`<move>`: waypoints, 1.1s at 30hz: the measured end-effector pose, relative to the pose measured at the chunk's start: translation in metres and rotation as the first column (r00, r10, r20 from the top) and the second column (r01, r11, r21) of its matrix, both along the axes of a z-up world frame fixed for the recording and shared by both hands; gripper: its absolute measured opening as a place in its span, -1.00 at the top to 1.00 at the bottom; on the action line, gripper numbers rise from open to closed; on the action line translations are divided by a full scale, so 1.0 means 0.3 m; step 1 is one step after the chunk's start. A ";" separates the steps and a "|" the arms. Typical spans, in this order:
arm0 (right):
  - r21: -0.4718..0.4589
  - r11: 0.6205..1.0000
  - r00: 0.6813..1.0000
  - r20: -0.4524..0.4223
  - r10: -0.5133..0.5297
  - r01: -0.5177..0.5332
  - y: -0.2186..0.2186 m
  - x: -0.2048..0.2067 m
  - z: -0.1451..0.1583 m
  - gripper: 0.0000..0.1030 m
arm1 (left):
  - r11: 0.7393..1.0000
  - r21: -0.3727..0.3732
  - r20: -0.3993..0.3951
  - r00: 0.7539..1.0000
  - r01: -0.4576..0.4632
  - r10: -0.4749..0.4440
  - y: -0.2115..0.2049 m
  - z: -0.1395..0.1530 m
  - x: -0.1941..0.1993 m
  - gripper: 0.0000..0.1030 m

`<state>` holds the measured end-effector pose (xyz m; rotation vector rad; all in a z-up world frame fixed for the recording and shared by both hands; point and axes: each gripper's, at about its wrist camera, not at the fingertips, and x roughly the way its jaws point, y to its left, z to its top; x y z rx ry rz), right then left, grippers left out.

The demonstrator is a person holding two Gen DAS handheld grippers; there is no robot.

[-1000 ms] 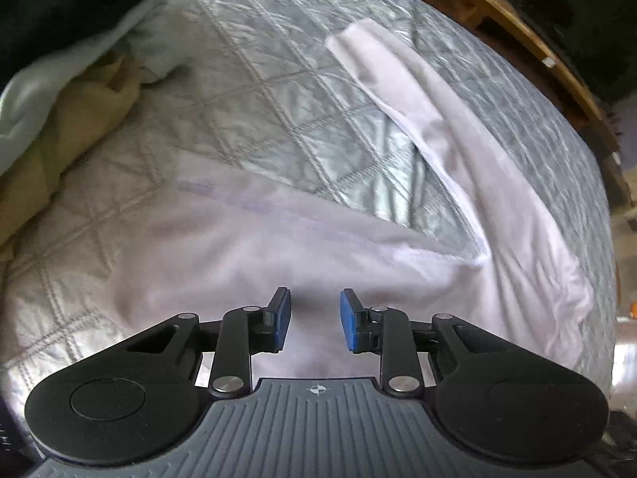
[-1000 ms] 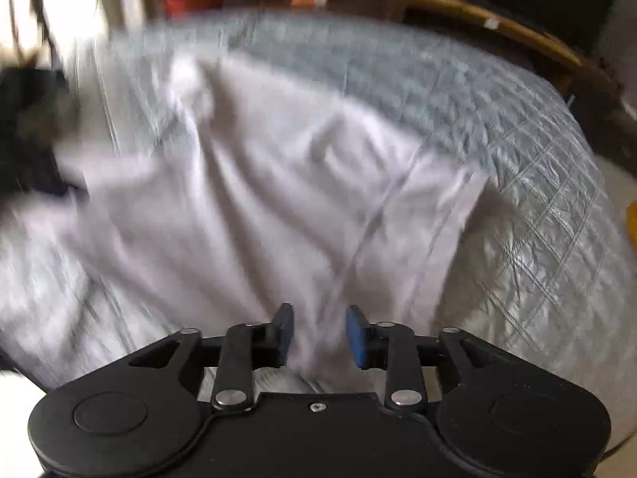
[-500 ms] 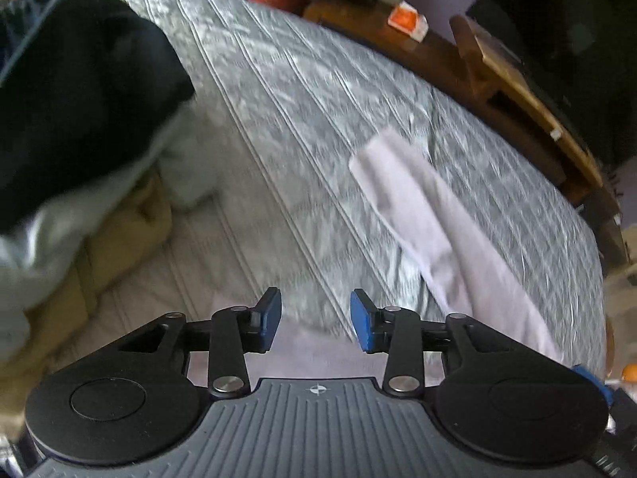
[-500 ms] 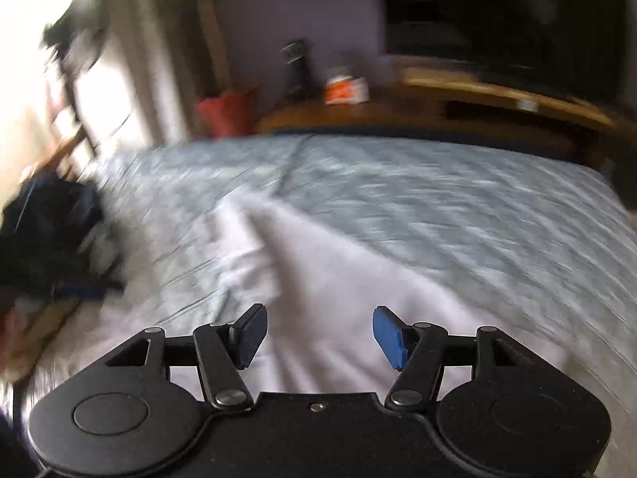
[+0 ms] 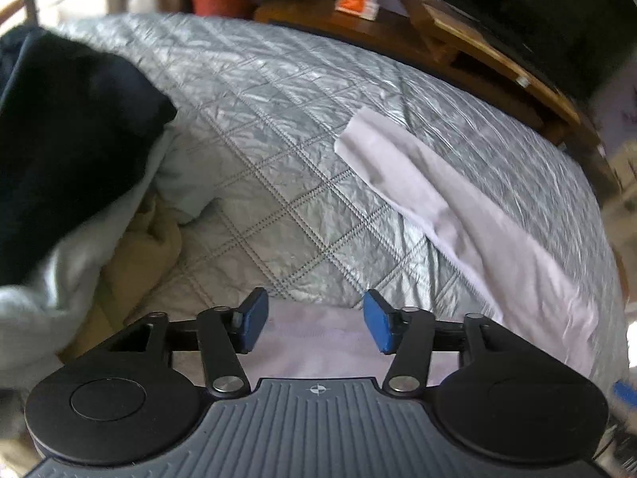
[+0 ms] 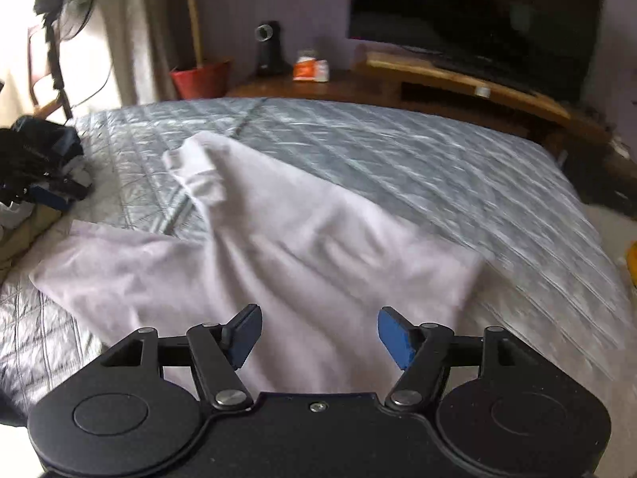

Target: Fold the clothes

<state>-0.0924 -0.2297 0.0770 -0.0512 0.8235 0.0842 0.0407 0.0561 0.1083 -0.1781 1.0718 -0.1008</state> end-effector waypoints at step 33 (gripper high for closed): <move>0.258 0.956 0.990 -0.011 -0.143 0.141 -0.203 -0.151 -0.106 -0.38 | 0.692 -0.555 -0.313 0.887 -0.461 0.340 0.280 -0.245 -0.334 -0.69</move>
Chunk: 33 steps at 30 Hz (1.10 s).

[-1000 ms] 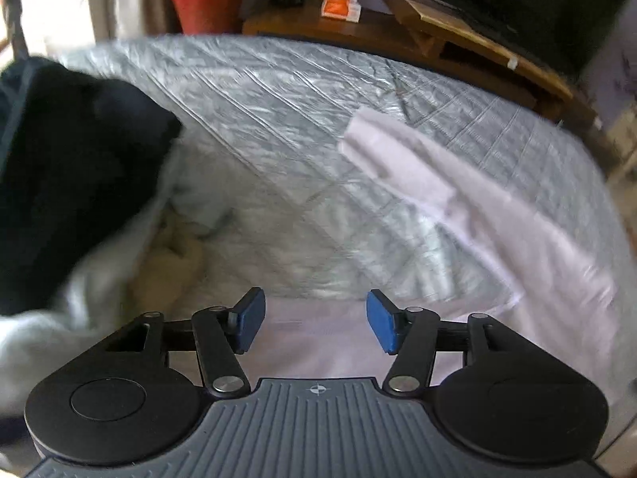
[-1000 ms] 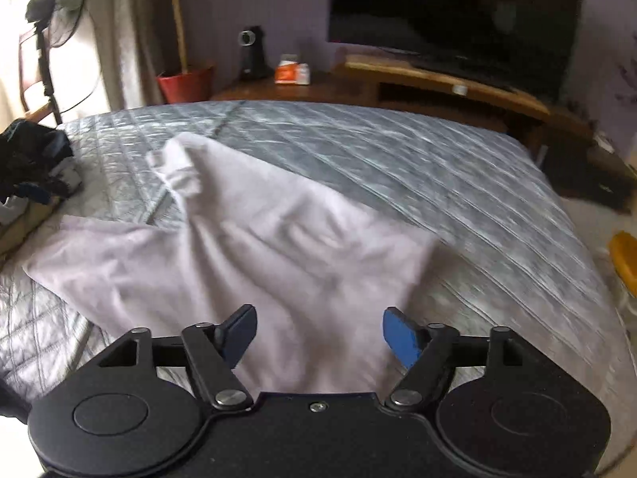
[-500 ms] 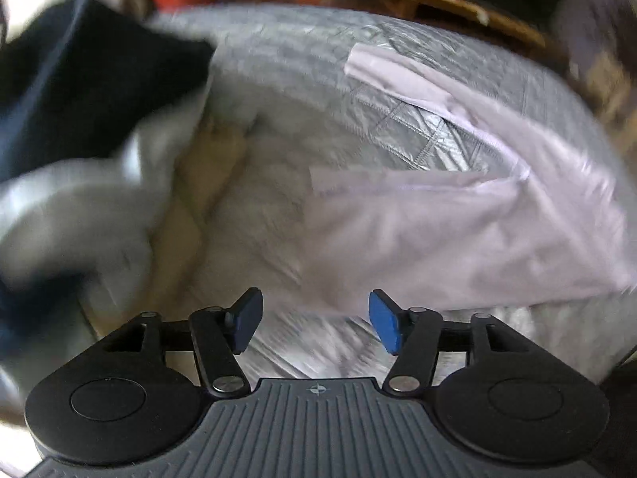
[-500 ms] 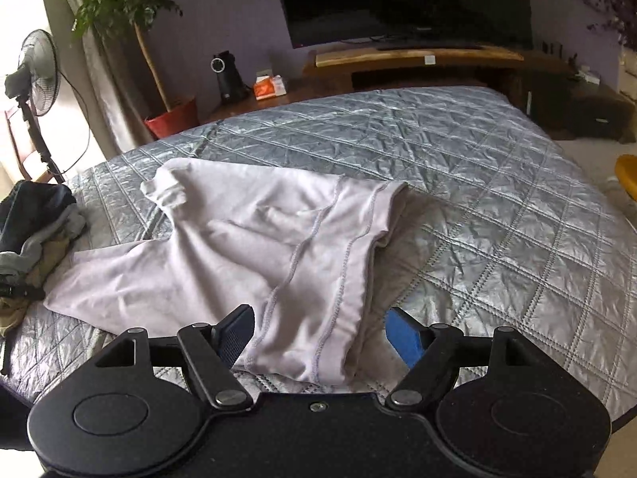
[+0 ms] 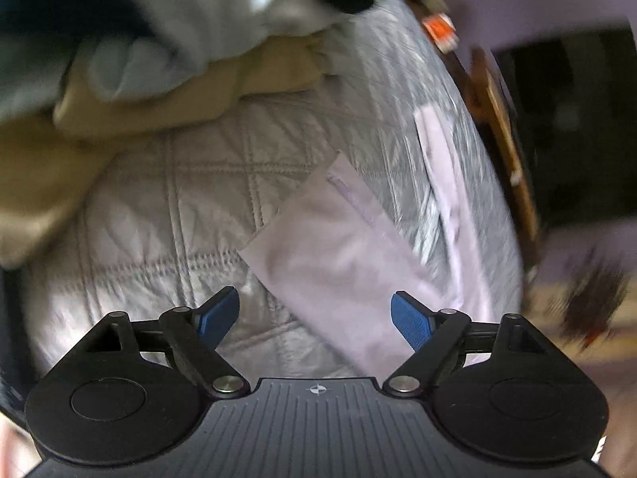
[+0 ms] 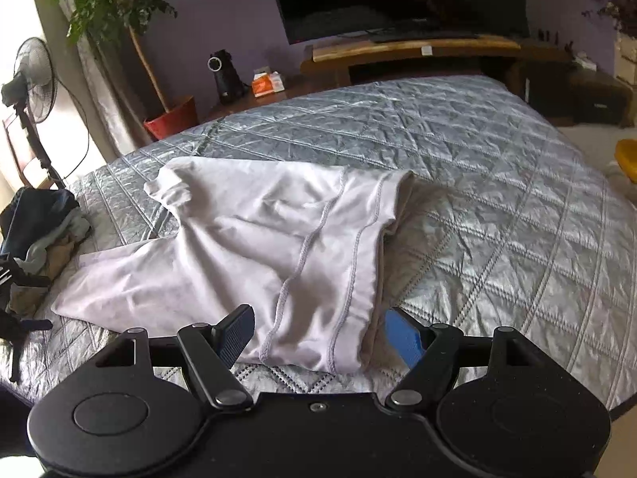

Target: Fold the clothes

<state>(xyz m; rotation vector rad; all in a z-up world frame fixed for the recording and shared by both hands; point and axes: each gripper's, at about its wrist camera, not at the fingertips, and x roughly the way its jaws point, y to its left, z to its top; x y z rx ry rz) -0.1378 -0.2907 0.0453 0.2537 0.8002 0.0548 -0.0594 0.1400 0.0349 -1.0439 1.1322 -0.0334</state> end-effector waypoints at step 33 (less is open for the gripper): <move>0.271 0.961 0.997 0.042 -0.062 0.048 -0.061 -0.033 -0.104 -0.38 | 0.986 -0.070 -0.086 0.986 -0.149 0.143 -0.014 -0.085 0.018 0.98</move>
